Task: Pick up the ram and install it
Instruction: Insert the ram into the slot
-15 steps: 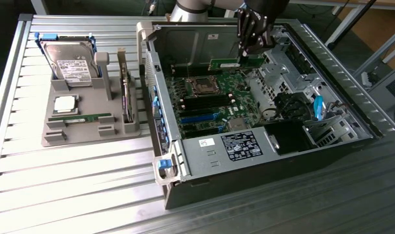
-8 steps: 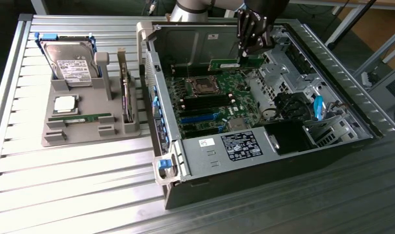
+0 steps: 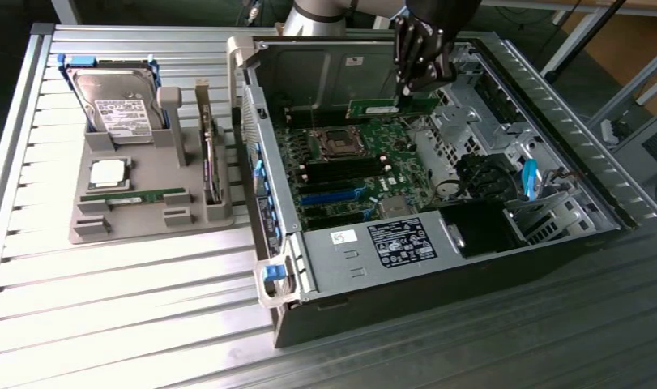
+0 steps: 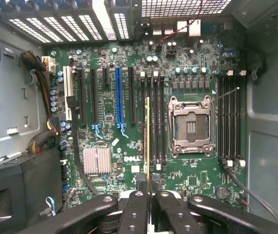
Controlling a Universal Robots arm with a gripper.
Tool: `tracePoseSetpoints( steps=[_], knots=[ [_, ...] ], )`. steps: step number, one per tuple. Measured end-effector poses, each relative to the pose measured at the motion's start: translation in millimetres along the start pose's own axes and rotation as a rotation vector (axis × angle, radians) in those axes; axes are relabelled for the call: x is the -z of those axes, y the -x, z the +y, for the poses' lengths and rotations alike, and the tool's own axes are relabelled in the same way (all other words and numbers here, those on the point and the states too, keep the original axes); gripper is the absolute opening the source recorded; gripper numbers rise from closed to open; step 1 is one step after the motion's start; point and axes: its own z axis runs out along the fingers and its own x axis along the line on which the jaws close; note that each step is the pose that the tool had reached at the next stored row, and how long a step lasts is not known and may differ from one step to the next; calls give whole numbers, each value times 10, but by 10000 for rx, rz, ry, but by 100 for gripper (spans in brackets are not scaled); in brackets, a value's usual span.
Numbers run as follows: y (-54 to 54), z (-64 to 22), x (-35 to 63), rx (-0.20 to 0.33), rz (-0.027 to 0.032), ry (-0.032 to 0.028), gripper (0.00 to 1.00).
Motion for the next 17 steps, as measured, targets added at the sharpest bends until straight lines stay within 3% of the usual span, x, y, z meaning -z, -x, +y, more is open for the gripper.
tracePoseSetpoints(
  steps=[17],
  knots=[
    [1, 3, -80, 0, 0, 0, 11]
  ],
)
